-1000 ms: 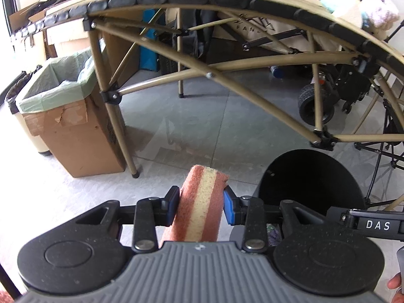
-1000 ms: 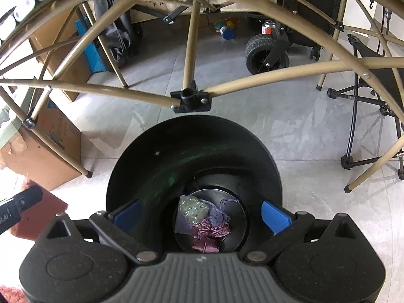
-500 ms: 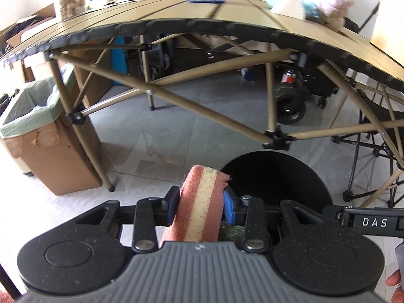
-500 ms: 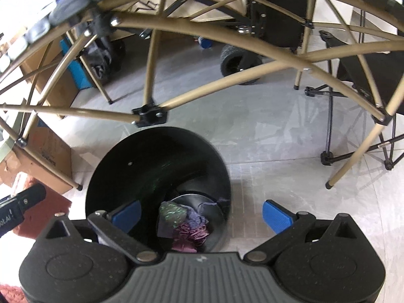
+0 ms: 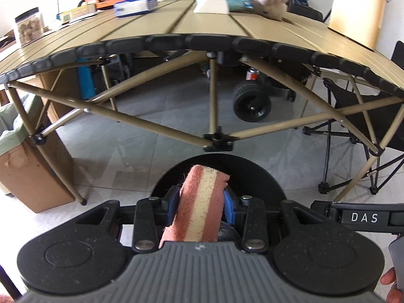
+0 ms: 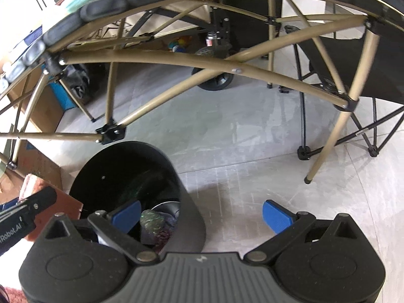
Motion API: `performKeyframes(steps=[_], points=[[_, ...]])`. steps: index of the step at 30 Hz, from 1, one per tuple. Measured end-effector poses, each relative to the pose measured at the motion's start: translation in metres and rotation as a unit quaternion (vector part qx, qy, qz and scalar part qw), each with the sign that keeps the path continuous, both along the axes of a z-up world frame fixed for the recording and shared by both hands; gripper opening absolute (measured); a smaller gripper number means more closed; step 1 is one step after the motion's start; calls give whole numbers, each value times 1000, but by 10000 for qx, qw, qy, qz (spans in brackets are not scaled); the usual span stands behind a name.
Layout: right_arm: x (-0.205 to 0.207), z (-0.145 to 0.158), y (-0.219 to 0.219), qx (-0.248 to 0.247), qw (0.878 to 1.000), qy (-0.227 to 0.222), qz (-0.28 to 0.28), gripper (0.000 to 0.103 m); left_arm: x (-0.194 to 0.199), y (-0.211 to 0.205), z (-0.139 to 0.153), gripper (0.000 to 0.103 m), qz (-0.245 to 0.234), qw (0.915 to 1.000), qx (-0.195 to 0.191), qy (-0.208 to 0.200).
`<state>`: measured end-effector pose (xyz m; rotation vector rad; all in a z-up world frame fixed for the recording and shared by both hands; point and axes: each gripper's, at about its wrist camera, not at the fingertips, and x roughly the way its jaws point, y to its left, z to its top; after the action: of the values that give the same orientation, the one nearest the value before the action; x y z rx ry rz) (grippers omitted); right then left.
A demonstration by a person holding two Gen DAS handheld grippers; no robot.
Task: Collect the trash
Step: 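Move the left gripper over the bin and open it to drop the sponge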
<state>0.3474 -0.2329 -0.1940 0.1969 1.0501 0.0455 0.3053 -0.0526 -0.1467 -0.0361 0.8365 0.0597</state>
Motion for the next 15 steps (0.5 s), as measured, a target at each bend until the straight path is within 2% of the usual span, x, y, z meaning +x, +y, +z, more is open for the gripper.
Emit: performKeyframes(steps=[15], points=[[-3, -13, -41, 36, 9989, 138, -449, 103, 29, -35, -25, 36, -114, 9989, -212, 405]])
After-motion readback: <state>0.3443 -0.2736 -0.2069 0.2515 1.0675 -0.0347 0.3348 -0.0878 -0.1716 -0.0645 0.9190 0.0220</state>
